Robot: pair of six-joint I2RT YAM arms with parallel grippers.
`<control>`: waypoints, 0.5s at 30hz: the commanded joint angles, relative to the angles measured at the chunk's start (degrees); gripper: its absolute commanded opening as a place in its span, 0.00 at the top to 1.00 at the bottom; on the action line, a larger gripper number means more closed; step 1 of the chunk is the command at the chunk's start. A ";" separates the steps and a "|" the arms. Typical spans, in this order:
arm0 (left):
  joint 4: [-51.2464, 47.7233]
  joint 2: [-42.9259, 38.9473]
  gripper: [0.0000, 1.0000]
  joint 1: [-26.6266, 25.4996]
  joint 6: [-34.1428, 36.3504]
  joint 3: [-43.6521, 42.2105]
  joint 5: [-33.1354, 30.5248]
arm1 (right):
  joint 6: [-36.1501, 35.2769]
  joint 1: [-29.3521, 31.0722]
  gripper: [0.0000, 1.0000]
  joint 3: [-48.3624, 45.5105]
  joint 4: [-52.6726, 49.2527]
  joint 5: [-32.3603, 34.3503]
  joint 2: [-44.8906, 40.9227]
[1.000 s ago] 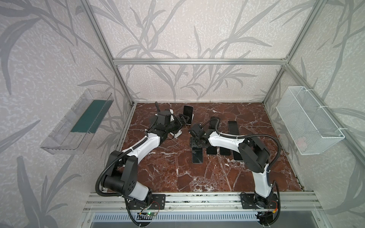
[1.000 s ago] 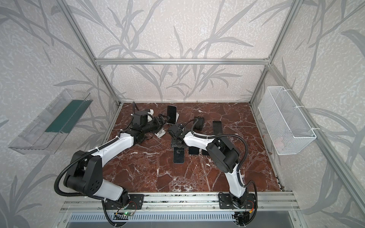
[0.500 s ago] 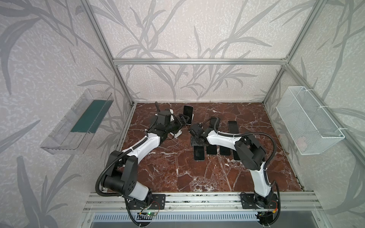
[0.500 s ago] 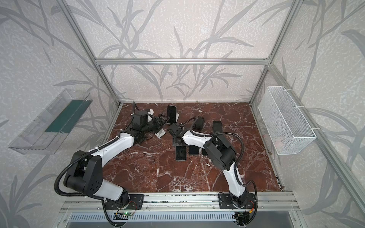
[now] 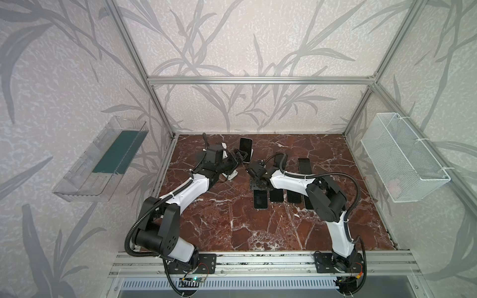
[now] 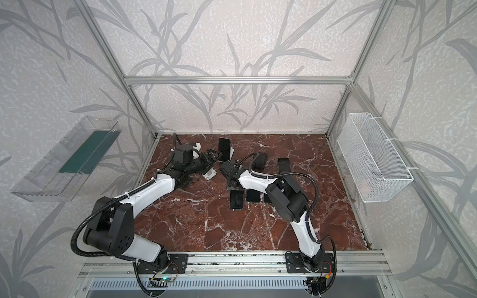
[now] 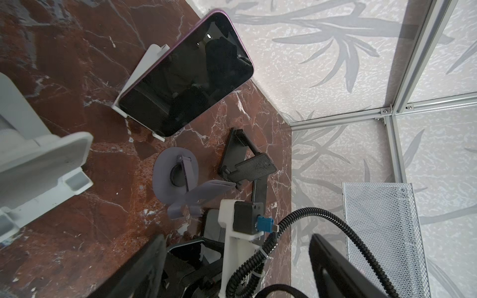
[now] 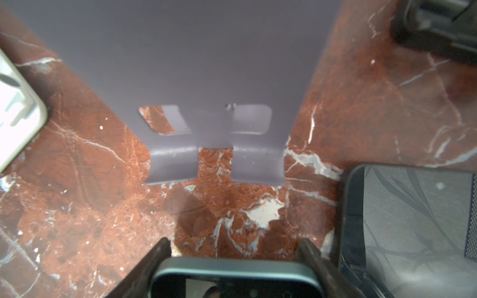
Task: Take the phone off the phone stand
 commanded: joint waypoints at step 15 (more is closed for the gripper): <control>1.02 -0.48 0.13 0.29 -0.34 1.16 0.38 | 0.72 -1.10 0.24 -0.02 -1.18 0.43 2.05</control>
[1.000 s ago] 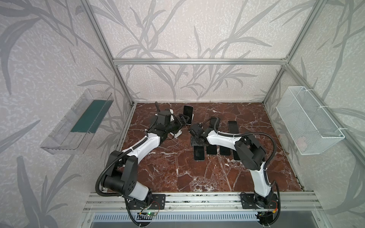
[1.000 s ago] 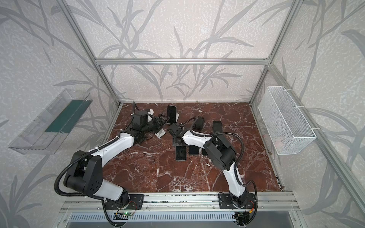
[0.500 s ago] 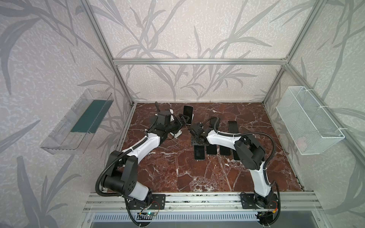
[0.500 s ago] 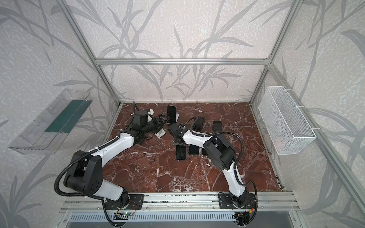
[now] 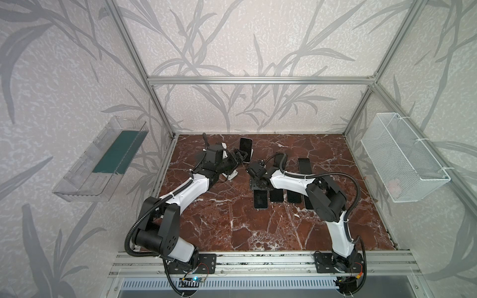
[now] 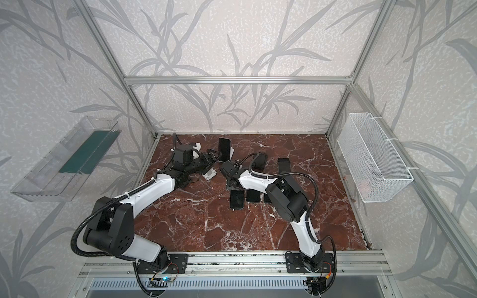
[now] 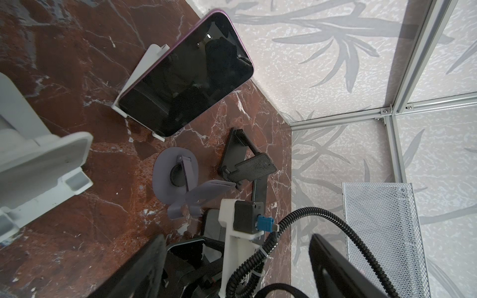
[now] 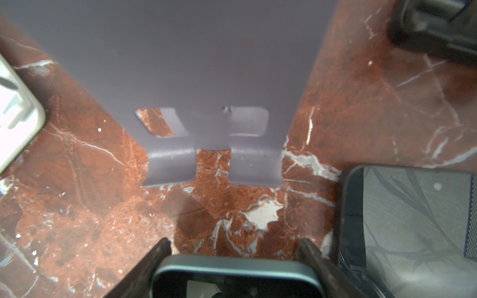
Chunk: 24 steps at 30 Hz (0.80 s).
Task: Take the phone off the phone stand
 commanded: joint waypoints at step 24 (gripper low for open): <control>1.37 -0.50 0.13 0.29 -0.95 1.13 0.87 | -1.83 -0.80 0.20 1.78 -2.10 -0.92 1.01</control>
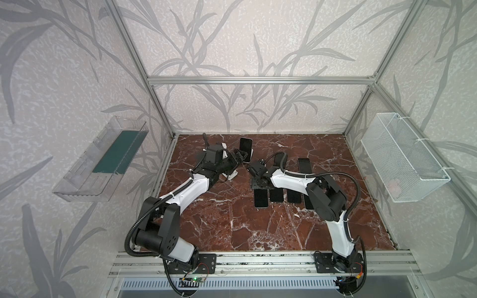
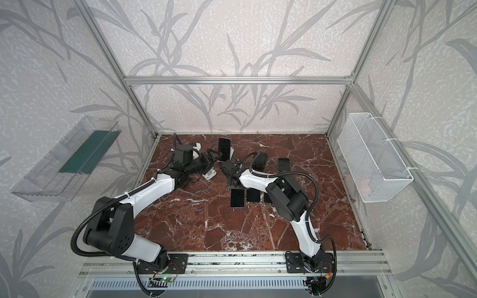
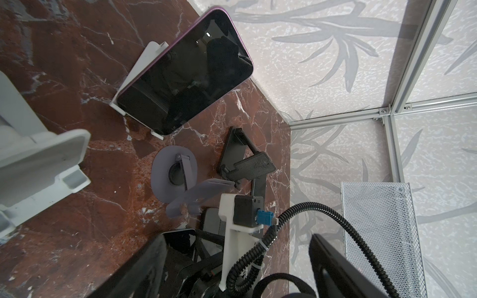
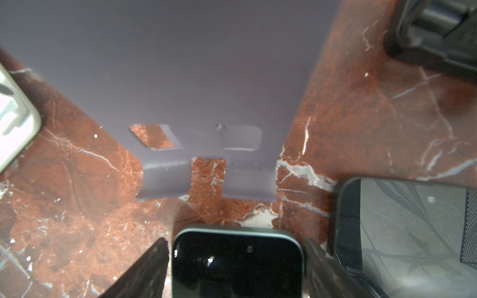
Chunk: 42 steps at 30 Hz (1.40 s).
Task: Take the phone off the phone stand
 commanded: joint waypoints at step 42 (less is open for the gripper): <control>-7.24 -0.51 0.13 0.06 10.69 5.54 -4.09 | -29.46 -11.75 0.11 -19.52 18.23 2.50 -41.24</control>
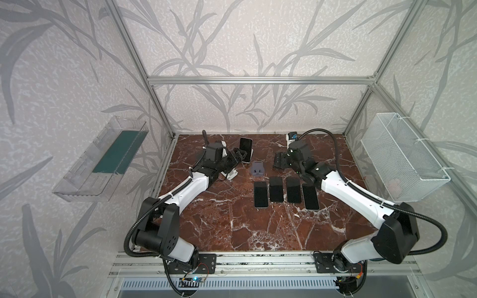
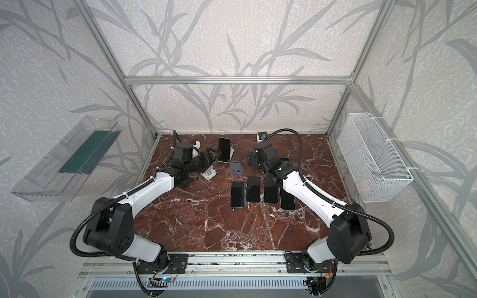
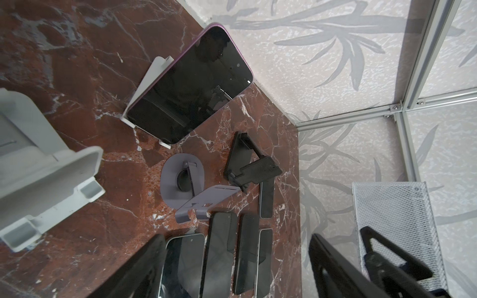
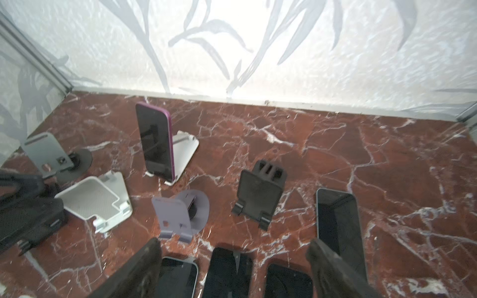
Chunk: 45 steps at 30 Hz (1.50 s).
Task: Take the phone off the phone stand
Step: 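Open the right gripper and raise it away from the placed phone, then lift the purple-edged phone from the white stand with the left gripper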
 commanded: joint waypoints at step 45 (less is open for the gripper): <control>-17.54 33.94 0.01 -4.21 42.20 45.43 -22.66 | 6.69 -9.23 0.07 -35.33 24.59 -14.43 -18.80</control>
